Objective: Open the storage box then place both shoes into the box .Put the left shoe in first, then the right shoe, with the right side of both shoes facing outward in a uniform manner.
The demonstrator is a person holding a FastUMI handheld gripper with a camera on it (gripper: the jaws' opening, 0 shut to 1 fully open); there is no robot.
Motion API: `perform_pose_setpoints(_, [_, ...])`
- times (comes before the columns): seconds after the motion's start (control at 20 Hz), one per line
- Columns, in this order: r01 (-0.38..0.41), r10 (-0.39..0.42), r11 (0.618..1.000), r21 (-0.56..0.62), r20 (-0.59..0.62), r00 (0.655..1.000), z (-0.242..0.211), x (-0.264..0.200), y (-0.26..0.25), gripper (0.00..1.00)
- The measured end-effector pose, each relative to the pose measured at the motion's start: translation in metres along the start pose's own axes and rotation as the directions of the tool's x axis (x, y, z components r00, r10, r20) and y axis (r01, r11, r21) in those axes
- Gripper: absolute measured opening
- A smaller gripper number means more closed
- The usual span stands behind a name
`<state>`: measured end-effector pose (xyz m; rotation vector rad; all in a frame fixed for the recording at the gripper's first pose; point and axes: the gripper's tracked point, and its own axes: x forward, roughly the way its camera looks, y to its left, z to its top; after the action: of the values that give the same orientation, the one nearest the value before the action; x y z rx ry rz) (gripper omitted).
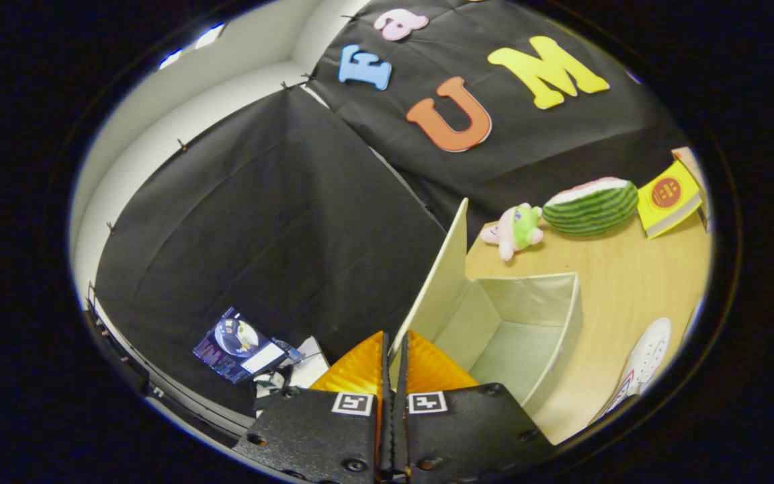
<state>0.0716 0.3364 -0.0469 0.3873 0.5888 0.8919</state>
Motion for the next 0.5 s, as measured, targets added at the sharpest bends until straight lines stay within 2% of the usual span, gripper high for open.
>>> perform_pose_setpoints(0.1, [0.009,-0.012,0.997,-0.082,-0.039,0.999,-0.001,0.017,0.018,0.07])
perform_pose_setpoints(0.35, [0.022,-0.038,0.976,-0.219,-0.070,0.997,-0.003,0.057,0.049,0.20])
perform_pose_setpoints(0.4, [0.024,-0.045,0.967,-0.253,-0.077,0.996,-0.005,0.062,0.053,0.24])
perform_pose_setpoints(0.5, [0.035,-0.057,0.956,-0.291,-0.067,0.996,-0.002,0.061,0.057,0.44])
